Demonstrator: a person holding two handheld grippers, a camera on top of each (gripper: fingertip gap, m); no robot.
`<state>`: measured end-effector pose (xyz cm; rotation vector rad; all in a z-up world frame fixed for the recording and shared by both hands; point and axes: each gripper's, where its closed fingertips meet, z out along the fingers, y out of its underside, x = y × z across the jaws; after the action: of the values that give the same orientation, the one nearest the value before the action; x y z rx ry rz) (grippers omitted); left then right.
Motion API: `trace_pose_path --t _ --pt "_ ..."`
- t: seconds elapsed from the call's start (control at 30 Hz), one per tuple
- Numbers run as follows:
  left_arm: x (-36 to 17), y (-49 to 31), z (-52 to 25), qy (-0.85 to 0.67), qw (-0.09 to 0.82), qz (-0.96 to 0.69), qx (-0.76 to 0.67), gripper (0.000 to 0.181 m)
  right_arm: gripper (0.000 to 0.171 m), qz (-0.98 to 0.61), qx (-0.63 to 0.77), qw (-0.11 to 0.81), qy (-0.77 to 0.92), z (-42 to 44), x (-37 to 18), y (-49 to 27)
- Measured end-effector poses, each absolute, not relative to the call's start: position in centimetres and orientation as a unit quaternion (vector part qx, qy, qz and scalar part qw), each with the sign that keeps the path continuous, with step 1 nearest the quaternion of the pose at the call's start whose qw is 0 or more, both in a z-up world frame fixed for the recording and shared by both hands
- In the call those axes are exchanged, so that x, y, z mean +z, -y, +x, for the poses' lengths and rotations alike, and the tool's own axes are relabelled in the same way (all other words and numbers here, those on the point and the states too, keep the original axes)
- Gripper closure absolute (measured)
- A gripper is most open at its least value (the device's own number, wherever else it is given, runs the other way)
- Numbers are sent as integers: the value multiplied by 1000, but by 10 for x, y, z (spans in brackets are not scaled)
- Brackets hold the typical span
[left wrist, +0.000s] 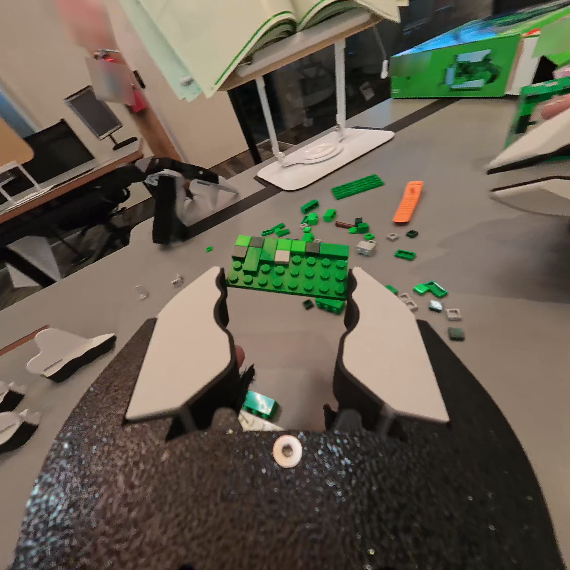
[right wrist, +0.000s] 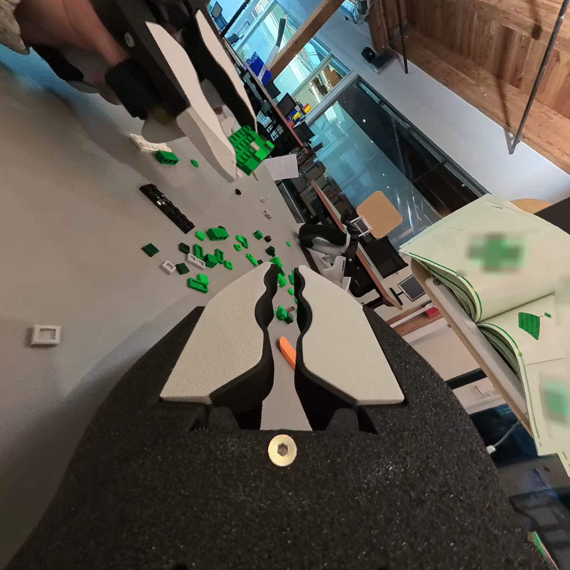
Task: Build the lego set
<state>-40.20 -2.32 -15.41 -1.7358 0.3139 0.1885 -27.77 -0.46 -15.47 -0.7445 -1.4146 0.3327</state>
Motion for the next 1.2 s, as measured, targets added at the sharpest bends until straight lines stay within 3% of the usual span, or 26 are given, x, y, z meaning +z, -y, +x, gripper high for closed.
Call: trace_pose_path --t 0.93,1.2 --pt "-156 22 -405 -136 629 -757 109 107 165 -328 151 667 652 -278 -163 11" --pt "-165 26 -369 -203 610 -766 0 107 171 -506 282 482 658 -320 -162 -39"
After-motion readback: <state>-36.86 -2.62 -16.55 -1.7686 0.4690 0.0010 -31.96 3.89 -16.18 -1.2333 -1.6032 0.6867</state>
